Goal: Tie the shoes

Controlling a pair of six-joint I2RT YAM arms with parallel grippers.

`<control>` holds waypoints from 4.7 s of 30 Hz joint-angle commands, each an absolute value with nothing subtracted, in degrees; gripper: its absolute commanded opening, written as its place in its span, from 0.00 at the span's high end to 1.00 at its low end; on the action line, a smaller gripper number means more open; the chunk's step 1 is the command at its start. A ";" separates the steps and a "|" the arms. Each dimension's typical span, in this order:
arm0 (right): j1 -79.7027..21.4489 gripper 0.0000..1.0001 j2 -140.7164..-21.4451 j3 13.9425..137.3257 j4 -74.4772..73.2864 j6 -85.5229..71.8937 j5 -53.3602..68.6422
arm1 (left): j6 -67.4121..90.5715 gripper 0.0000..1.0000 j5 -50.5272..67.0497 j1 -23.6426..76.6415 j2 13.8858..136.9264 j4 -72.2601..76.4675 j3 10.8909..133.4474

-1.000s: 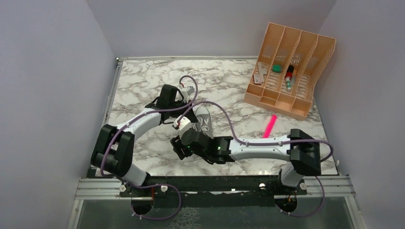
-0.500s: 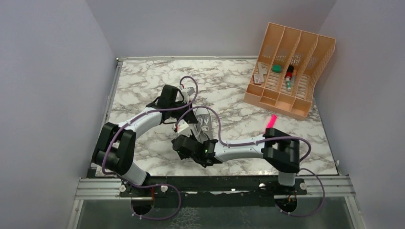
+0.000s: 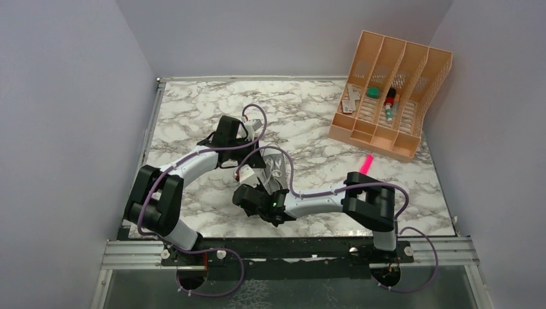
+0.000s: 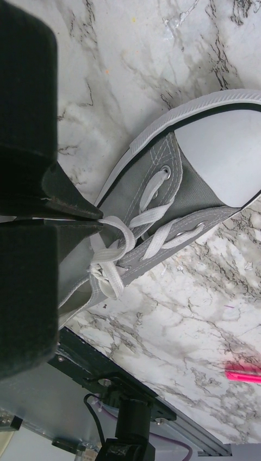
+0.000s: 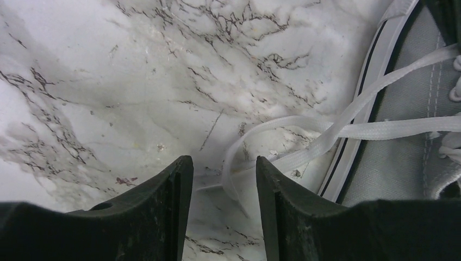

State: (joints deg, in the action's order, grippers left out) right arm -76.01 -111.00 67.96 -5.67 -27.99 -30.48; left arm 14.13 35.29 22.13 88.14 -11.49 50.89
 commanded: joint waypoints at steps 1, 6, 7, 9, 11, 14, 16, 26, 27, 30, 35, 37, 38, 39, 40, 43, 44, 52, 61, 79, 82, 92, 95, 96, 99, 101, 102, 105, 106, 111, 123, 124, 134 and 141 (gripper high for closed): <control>-75.63 0.50 -113.22 67.07 -3.56 -28.49 -29.19 | 13.76 0.96 35.43 22.15 88.51 -11.16 50.93; -75.59 0.71 -113.58 67.81 -5.16 -28.51 -29.56 | 13.71 0.96 35.37 22.10 88.94 -11.22 50.90; -75.59 0.77 -112.76 68.28 -5.79 -27.77 -29.24 | 13.65 0.96 35.34 22.14 89.01 -11.28 50.85; -75.59 0.89 -109.86 68.41 -5.27 -26.43 -26.43 | 13.58 0.96 35.25 22.09 89.10 -11.22 50.79; -75.59 0.99 -105.63 68.46 -4.56 -25.16 -23.14 | 13.54 0.96 35.10 22.15 89.00 -11.30 50.74; -74.85 0.99 -98.00 65.36 0.08 -25.93 -11.49 | 13.94 0.96 35.10 22.15 88.21 -11.30 50.39; -73.46 0.99 -92.57 61.43 4.95 -29.40 -5.68 | 14.59 0.96 35.43 22.15 87.79 -11.02 50.01; -63.41 0.99 -85.75 56.35 6.18 -35.44 4.46 | 20.97 0.96 36.67 22.15 83.83 -7.61 46.42; -62.57 0.99 -86.09 56.00 6.61 -35.72 5.84 | 21.68 0.96 36.73 22.15 83.32 -7.49 46.08; -61.96 0.99 -88.46 56.90 7.22 -34.57 8.64 | 23.27 0.96 37.00 22.15 81.34 -7.23 45.31; -61.96 0.99 -92.14 57.31 8.30 -32.61 12.25 | 24.39 0.96 37.93 22.15 78.64 -8.42 45.64; -61.96 0.99 -91.62 56.01 10.99 -32.83 11.88 | 26.01 0.96 39.17 22.30 77.78 -8.53 44.93; -61.96 0.99 -91.43 56.10 11.48 -32.75 11.58 | 26.71 0.96 39.09 22.46 77.10 -8.57 44.13; -61.96 0.99 -91.37 56.44 11.75 -32.59 11.48 | 27.13 0.96 38.80 22.59 76.17 -8.53 43.29; -61.96 0.99 -91.21 56.85 11.71 -32.45 10.99 | 27.31 0.96 38.39 22.59 75.22 -8.54 42.34; -61.53 0.99 -89.51 56.26 12.87 -33.59 9.90 | 26.70 0.96 37.62 22.59 74.26 -9.65 40.83; -61.26 0.99 -88.83 55.79 13.72 -33.73 10.11 | 26.57 0.96 37.73 22.59 74.30 -9.96 40.60; -57.93 1.00 -78.34 50.45 8.87 -35.49 6.40 | 26.77 0.96 37.11 22.65 75.31 -9.24 39.75; -51.75 0.99 -72.53 48.71 -3.27 -33.62 5.65 | 29.17 0.96 36.11 22.68 79.00 -5.06 41.27; -46.80 0.99 -76.62 52.70 -32.51 -27.23 -4.05 | 31.99 0.96 35.16 23.37 81.57 -2.69 41.63; -44.97 0.99 -78.63 52.24 -33.48 -26.60 -2.24 | 32.05 0.96 35.02 23.55 82.35 -2.32 42.20; -42.46 0.37 -77.41 53.97 -26.14 -11.02 18.18 | 31.67 0.96 35.92 23.91 84.14 -1.96 43.65; -42.42 0.41 -75.81 51.55 -16.39 -2.60 23.40 | 30.75 0.96 35.91 23.95 84.28 -2.85 44.21; -42.45 0.42 -75.30 50.18 -13.30 -0.01 23.57 | 30.42 0.96 35.80 23.91 84.29 -3.18 44.35; -42.39 0.45 -76.07 47.10 -5.32 9.37 28.44 | 29.77 0.96 36.18 23.95 84.07 -3.98 44.51; -42.38 0.51 -78.35 47.97 -6.53 13.65 28.86 | 29.50 0.96 36.17 23.95 83.90 -4.10 44.35; -42.37 0.54 -79.17 47.89 -6.17 14.96 28.75 | 29.39 0.96 36.08 23.93 83.85 -4.23 44.30; -42.42 0.62 -80.54 46.07 -3.12 19.61 31.86 | 29.44 0.96 35.87 23.95 83.76 -4.06 44.14; -42.39 0.64 -80.92 45.29 -1.61 20.26 32.15 | 29.52 0.96 35.94 23.96 83.76 -3.94 44.05; -42.44 0.69 -82.36 44.48 -0.53 20.69 34.43 | 29.42 0.96 36.12 23.95 83.59 -3.94 44.21; -42.45 0.78 -85.05 42.23 4.43 18.80 34.80 | 29.31 0.96 36.21 23.92 83.33 -4.28 44.34; -42.45 0.79 -85.15 42.27 4.32 18.69 34.81 | 29.35 0.96 36.21 23.98 83.22 -4.30 44.31; -42.49 1.00 -81.84 41.46 5.76 11.57 29.55 | 29.29 0.96 35.76 23.91 81.55 -5.20 43.68; -42.45 1.00 -79.06 40.43 6.00 -11.67 25.36 | 30.72 0.96 34.45 24.01 76.19 -4.01 38.68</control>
State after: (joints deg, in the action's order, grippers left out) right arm -42.52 -80.86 41.39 3.44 3.84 28.99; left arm 30.39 35.77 23.75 80.20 -5.32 41.58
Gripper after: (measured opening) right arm 0.014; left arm 0.045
